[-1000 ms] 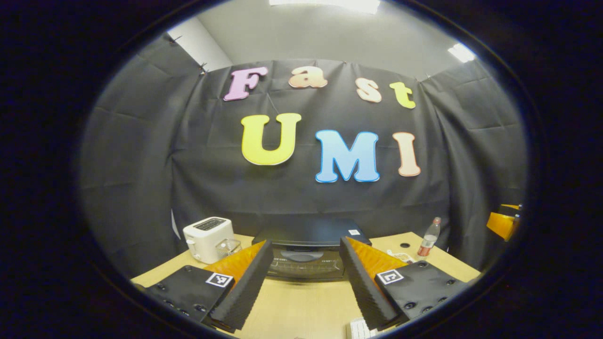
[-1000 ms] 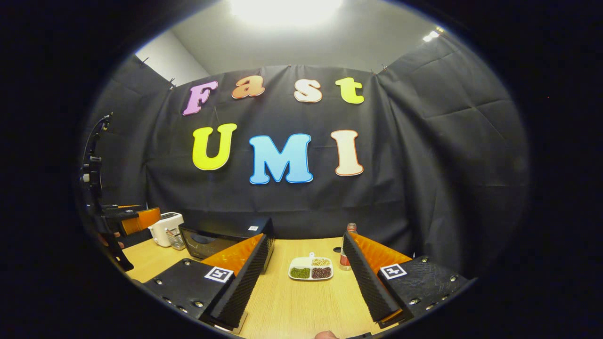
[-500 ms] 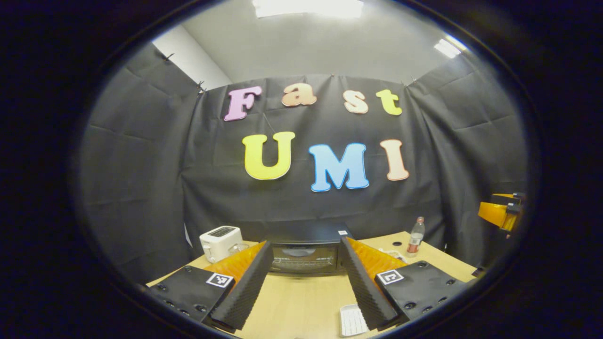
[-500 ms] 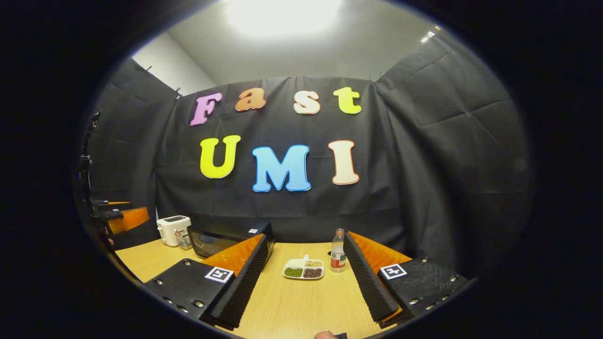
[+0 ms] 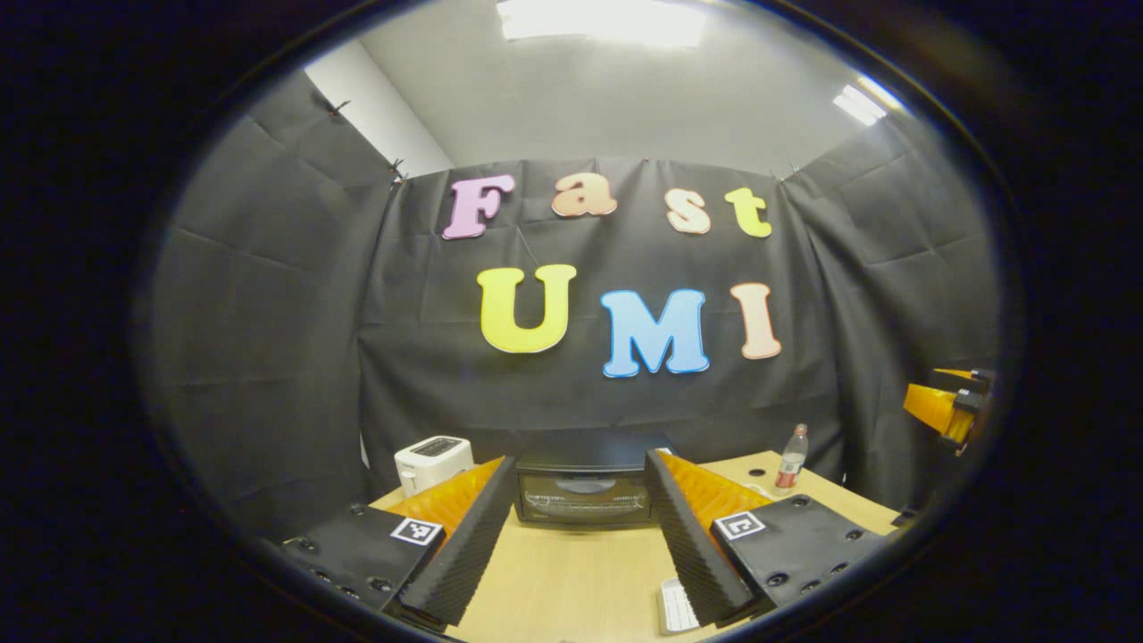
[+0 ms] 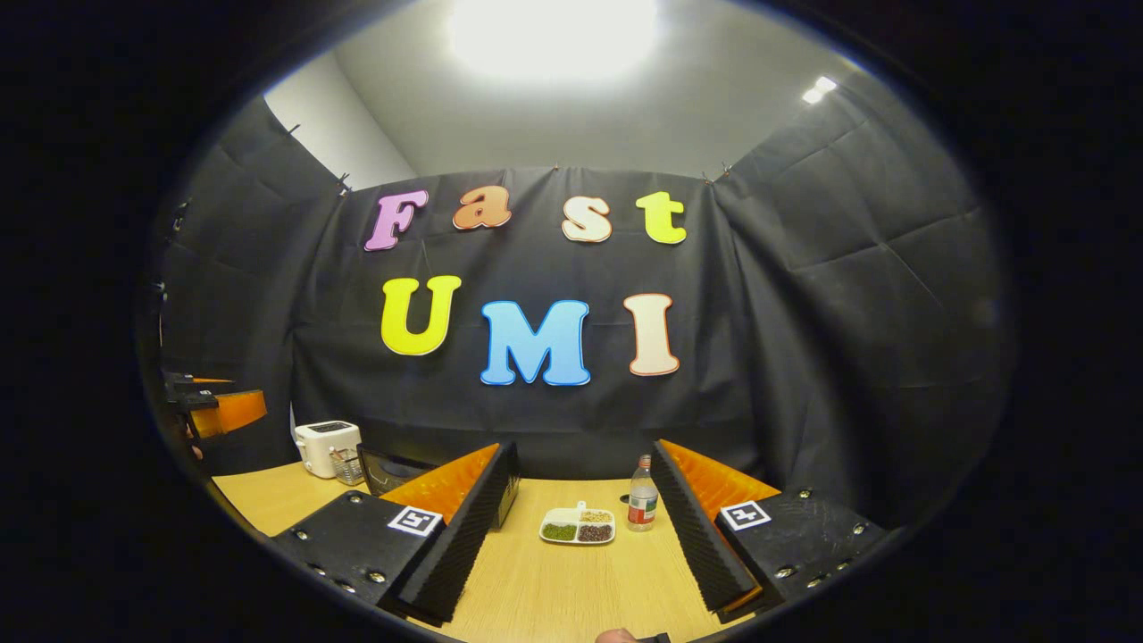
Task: Open the electric oven with the left hand, put the food in, and close the electric oven.
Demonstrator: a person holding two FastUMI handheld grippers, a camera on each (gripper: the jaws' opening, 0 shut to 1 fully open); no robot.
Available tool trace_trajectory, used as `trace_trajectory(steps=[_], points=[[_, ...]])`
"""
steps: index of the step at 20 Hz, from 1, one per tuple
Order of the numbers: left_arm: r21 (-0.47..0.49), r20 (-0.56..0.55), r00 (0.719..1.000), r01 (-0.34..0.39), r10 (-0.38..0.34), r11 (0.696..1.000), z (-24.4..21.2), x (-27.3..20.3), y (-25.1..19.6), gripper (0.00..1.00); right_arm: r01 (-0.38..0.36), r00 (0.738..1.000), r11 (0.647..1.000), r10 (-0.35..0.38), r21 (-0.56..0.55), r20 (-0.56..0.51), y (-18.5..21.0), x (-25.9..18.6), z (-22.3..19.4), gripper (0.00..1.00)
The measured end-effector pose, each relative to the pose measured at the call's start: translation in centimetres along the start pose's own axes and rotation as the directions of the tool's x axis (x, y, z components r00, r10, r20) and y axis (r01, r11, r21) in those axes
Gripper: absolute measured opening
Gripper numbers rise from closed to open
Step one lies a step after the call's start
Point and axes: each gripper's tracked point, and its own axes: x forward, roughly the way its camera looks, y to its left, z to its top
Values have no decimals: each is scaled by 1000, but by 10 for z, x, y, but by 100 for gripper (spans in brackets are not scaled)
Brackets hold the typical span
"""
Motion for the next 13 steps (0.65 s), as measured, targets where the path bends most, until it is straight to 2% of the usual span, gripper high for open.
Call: trace_trajectory(steps=[4, 13], points=[[27, 15, 1000, -2, 2, 1000, 3, -2, 4, 99, -4, 1000, 1000, 4, 4, -3, 4, 0, 1, 98], [17, 25, 1000, -2, 1, 1000, 7, -9, 7, 99, -21, 1000, 1000, 22, 13, -16, 14, -1, 1, 98]])
